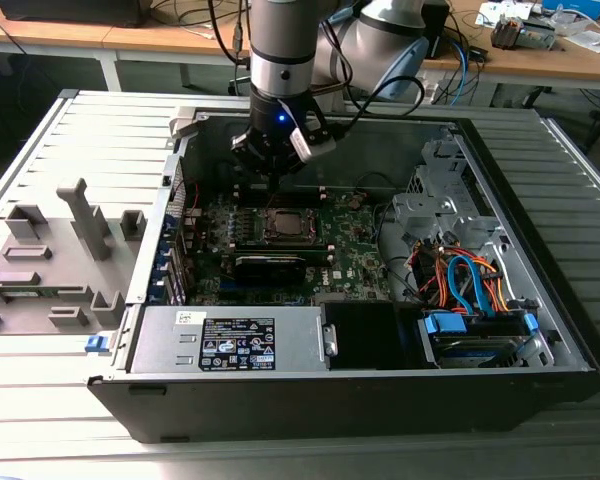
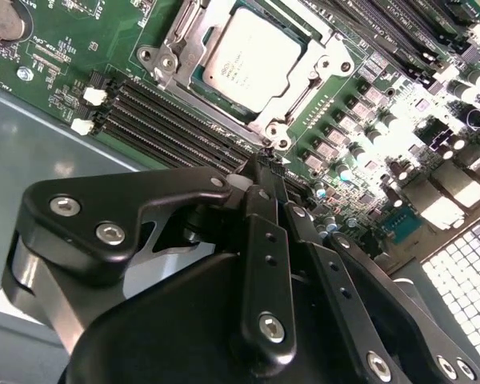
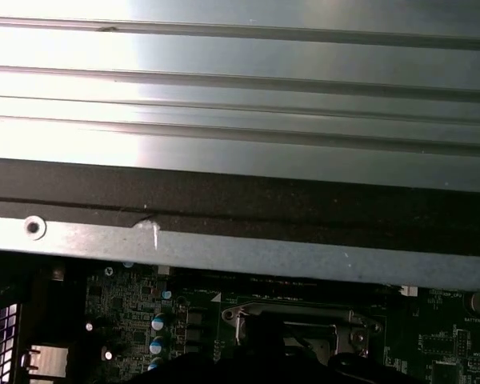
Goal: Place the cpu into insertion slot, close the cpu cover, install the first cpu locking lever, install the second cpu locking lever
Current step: 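Install the first cpu locking lever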
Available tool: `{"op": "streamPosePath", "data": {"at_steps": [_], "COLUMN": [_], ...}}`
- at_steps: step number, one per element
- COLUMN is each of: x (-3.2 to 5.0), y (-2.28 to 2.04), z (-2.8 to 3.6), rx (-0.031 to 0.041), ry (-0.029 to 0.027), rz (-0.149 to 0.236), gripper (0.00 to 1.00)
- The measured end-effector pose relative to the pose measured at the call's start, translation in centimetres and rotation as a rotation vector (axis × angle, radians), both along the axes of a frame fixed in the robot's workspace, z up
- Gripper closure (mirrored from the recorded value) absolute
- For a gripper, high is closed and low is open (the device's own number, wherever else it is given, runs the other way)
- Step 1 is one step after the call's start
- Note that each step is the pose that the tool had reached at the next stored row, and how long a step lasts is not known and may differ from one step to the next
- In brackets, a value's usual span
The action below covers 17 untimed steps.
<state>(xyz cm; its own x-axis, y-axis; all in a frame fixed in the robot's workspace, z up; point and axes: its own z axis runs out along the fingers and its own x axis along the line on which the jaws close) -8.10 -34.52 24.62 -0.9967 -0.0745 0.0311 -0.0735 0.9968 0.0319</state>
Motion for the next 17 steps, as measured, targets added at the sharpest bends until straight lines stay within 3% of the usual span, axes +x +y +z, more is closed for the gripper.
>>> {"op": "streamPosePath", "data": {"at_steps": [17], "x": [0.33], "y": [0.00], "z": [-0.99], "rx": [-0.0026], "ry": [0.0001], "rz": [0.001], "gripper": [0.89]}}
